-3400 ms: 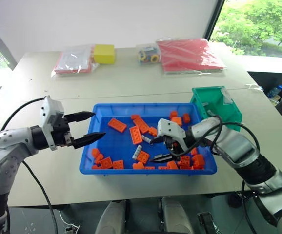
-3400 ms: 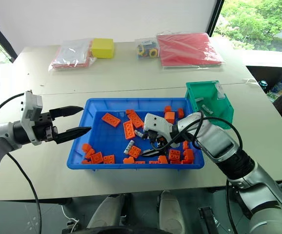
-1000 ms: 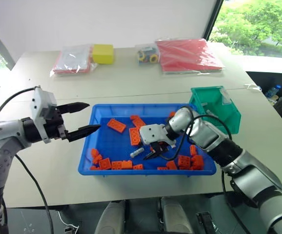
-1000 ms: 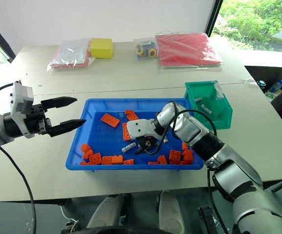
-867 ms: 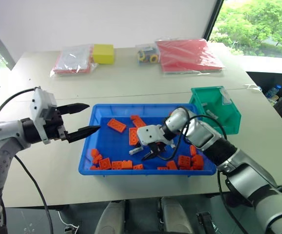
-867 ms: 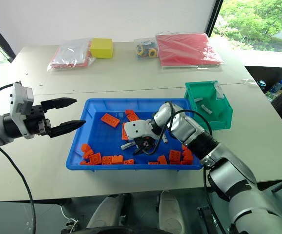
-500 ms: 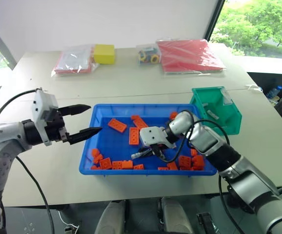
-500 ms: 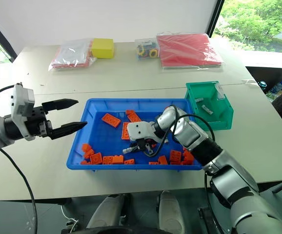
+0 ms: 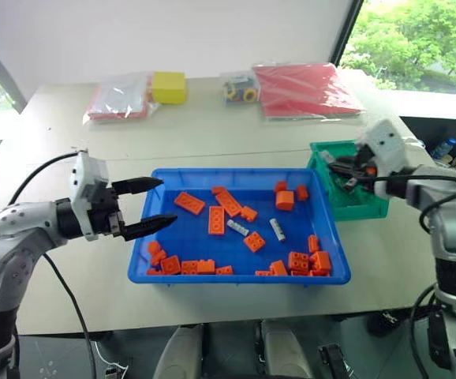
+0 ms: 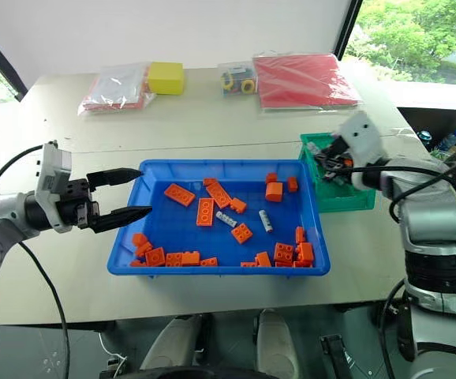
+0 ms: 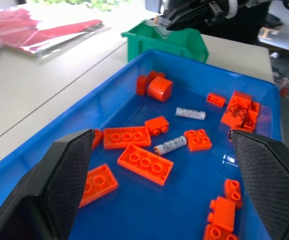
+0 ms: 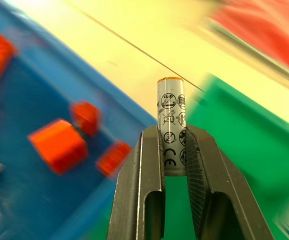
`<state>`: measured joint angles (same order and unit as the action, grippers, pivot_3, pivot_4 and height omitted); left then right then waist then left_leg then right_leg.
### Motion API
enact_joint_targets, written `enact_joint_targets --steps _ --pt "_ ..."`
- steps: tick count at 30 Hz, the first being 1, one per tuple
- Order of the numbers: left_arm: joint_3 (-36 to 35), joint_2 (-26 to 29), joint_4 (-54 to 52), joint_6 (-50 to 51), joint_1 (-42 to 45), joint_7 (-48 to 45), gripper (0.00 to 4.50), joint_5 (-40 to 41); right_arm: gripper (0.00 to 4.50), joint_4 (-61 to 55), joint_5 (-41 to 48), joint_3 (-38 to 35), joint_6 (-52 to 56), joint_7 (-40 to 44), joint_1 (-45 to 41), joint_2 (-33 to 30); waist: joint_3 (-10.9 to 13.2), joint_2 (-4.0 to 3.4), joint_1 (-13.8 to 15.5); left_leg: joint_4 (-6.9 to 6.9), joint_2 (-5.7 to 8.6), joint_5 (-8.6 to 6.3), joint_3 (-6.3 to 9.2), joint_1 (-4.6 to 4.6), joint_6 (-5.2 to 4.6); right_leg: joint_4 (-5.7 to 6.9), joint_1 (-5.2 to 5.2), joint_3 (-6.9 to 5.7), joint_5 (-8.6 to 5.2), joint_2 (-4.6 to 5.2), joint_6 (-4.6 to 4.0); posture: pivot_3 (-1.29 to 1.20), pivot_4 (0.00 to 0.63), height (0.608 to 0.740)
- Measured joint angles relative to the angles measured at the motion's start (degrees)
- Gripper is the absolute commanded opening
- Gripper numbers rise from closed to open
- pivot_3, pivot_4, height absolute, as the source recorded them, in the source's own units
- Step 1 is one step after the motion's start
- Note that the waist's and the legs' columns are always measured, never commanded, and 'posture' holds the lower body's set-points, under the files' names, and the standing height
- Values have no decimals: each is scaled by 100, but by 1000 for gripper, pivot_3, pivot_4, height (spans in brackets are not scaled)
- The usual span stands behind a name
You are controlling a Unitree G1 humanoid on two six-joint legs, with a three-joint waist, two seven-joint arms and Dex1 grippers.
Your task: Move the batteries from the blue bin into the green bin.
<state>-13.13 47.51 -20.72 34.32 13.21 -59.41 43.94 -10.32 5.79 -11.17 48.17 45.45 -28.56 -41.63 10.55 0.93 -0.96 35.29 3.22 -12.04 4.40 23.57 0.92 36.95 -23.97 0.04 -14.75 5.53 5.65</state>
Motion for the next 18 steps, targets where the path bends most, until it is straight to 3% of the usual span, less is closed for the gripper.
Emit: enact_joint_targets --steps 2,8,13,18 --pt "120 -45 37 0 165 -46 4500 1 70 153 3 5 -16 -234 31 52 0 -1 -13 0 -1 0 -2 -2 -1 1 1 1 0 -2 1 0 150 735" --pt "200 -47 218 -1 247 -154 4500 -25 3050 548 10 103 -136 -741 -62 216 2 -3 17 0 1 1 -3 0 -1 1 1 0 2 -9 3 0 150 735" --pt "208 -36 176 12 192 -206 4500 -3 3050 318 160 141 -151 -746 -179 73 2 -3 24 -1 1 1 -1 0 -1 0 1 0 1 -8 4 0 150 735" --pt "147 7 -92 53 -13 -277 4500 113 3050 -888 939 321 439 -407 -170 139 2 -2 3 -1 -5 0 3 0 -2 0 1 0 1 -6 3 0 150 735"
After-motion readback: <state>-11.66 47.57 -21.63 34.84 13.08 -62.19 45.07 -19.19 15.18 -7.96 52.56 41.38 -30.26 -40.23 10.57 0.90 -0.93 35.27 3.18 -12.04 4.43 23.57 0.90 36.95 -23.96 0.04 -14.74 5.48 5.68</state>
